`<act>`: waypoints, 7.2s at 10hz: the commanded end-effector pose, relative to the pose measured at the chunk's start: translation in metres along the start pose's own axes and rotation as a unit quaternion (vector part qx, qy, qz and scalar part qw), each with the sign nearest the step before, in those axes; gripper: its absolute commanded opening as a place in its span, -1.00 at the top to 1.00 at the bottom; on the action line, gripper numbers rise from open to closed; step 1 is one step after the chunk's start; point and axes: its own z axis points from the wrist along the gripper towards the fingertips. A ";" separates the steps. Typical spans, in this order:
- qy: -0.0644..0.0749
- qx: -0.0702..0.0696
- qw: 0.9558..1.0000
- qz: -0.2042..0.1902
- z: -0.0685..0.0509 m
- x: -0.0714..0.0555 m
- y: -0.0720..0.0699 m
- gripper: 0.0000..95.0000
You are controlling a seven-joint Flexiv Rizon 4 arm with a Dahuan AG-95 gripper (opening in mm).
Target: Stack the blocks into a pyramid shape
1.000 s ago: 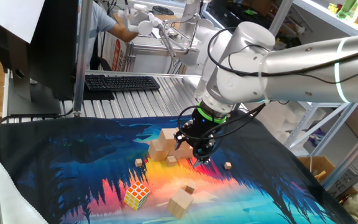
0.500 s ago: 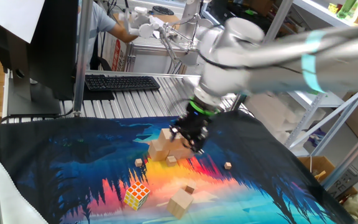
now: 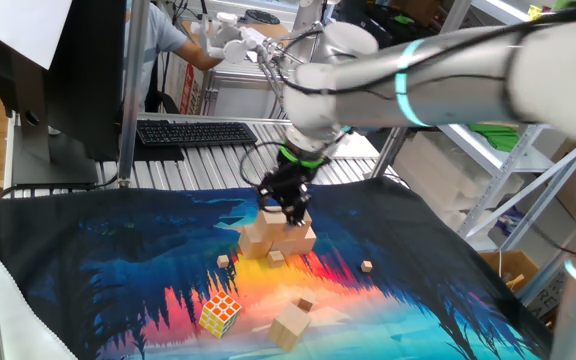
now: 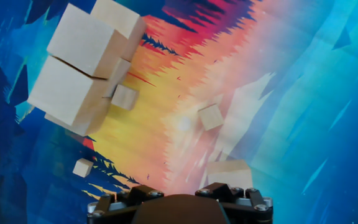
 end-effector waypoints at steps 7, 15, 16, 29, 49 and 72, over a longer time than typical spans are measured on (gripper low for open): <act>0.004 -0.003 1.000 0.005 -0.012 0.008 -0.008 -1.00; 0.005 -0.010 1.000 -0.002 -0.019 0.028 -0.046 -1.00; 0.005 -0.012 1.000 -0.002 -0.018 0.033 -0.054 -1.00; 0.004 -0.043 0.999 -0.009 -0.006 0.066 -0.135 -1.00; 0.000 -0.015 1.000 0.002 -0.005 0.066 -0.136 -0.60; -0.013 0.003 0.999 -0.051 0.015 0.107 -0.184 -1.00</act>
